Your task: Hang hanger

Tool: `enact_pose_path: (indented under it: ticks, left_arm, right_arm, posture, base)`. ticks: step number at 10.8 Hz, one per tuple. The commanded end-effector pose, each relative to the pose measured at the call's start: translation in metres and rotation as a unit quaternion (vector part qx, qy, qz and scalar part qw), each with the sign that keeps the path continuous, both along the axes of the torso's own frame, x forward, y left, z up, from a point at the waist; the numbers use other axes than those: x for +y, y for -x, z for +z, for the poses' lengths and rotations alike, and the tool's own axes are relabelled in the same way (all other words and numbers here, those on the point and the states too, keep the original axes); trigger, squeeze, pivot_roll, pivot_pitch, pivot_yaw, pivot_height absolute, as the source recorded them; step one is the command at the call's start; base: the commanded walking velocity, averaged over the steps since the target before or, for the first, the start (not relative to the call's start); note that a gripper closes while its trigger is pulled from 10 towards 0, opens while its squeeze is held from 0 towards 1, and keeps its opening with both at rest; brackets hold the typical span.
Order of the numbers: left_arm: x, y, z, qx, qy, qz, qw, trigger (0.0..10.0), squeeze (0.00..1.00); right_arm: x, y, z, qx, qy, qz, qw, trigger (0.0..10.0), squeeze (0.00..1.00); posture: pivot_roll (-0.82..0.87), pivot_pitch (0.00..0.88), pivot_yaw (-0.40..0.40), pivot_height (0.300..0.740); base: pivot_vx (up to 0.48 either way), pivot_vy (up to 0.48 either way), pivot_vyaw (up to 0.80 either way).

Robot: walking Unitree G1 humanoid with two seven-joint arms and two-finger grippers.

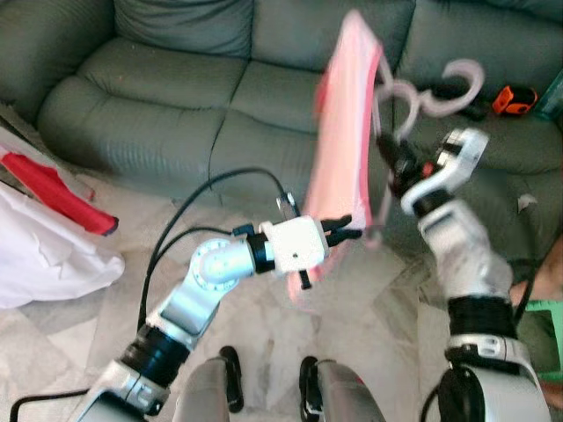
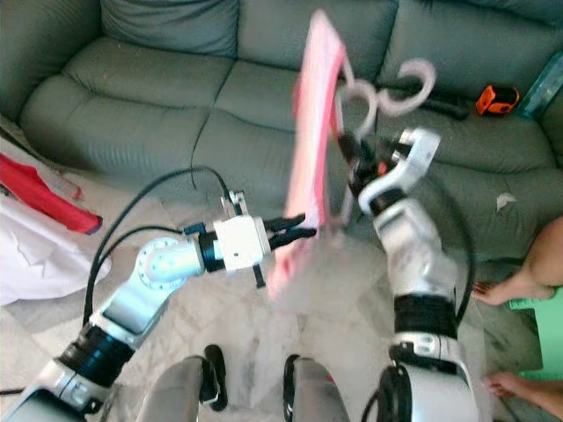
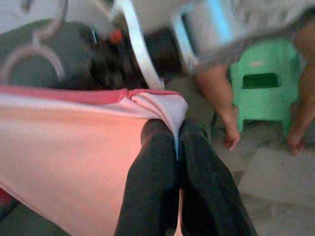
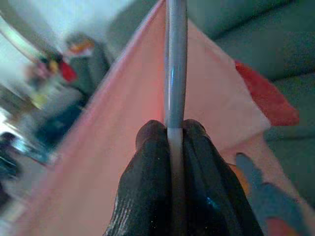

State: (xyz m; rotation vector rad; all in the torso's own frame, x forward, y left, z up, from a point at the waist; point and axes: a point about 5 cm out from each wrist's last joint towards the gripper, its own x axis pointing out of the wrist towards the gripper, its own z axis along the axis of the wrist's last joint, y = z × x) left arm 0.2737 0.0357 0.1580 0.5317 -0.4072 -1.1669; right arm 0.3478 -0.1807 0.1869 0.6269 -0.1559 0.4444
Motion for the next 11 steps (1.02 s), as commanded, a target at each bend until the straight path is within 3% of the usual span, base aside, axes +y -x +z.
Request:
enact_pose_path:
  ticks: [1,2,3,4,5,6,7,8,9,10,11]
  left_arm:
    - [-0.002,0.003,-0.009,-0.002,-0.01,0.001,1.0,10.0,0.0]
    - [-0.001,0.0,-0.011,-0.003,0.001,0.026,1.0,10.0,0.0]
    - [0.0,-0.002,-0.014,-0.002,0.001,0.036,0.999,10.0,0.0]
    - [0.001,-0.002,-0.022,0.0,-0.006,0.047,0.999,10.0,0.0]
    - [0.001,-0.002,-0.024,0.008,-0.002,0.051,0.999,10.0,0.0]
    - [0.0,-0.002,-0.029,0.014,-0.006,0.054,0.998,10.0,0.0]
    - [-0.001,-0.001,-0.033,0.022,-0.005,0.056,0.998,10.0,0.0]
    - [-0.002,-0.001,-0.037,0.031,-0.006,0.058,0.998,10.0,0.02]
    - [-0.003,-0.001,-0.039,0.024,-0.007,0.066,0.998,10.0,0.32]
    - [-0.004,-0.002,-0.04,0.024,-0.006,0.069,0.997,10.0,0.29]
    - [-0.005,-0.003,-0.041,0.026,-0.004,0.07,0.997,10.0,0.29]
  right_arm:
    - [0.0,0.003,0.018,-0.03,-0.035,0.011,0.999,10.0,0.0]
    - [0.002,0.009,0.031,-0.055,-0.073,0.039,0.995,10.0,0.0]
    - [0.002,0.012,0.032,-0.059,-0.082,0.052,0.993,10.0,0.0]
    - [0.007,0.018,0.031,-0.068,-0.027,0.081,0.994,10.0,0.0]
    - [0.01,0.017,0.022,-0.07,0.081,0.062,0.992,10.0,0.0]
    - [0.013,0.019,0.002,-0.102,0.308,0.044,0.945,10.0,0.0]
    - [0.012,0.021,-0.005,-0.115,0.367,0.043,0.922,10.0,0.0]
    - [0.01,0.021,-0.004,-0.126,0.369,0.017,0.921,10.0,0.0]
    - [0.011,0.021,0.001,-0.148,0.378,-0.016,0.914,10.0,0.0]
    - [0.014,0.021,0.005,-0.177,0.399,-0.046,0.899,10.0,0.0]
    - [0.017,0.021,0.004,-0.193,0.406,-0.053,0.892,10.0,0.0]
  posture:
    - [-0.06,0.219,-0.034,0.74]
    - [-0.06,0.217,-0.032,0.74]
    - [-0.06,0.215,-0.03,0.74]
    - [-0.07,0.215,-0.029,0.74]
    - [-0.07,0.215,-0.03,0.74]
    - [-0.07,0.214,-0.029,0.74]
    - [-0.07,0.214,-0.031,0.74]
    - [-0.07,0.214,-0.033,0.74]
    - [-0.07,0.214,-0.034,0.74]
    - [-0.07,0.214,-0.033,0.74]
    - [-0.07,0.212,-0.033,0.74]
  base:
    - [0.0,0.0,0.0]
    - [0.0,0.0,0.0]
    - [0.0,0.0,0.0]
    - [0.0,0.0,0.0]
    - [0.0,0.0,0.0]
    - [0.0,0.0,0.0]
    - [0.0,0.0,0.0]
    - [0.0,0.0,0.0]
    - [0.0,0.0,0.0]
    - [0.0,0.0,0.0]
    - [0.0,0.0,0.0]
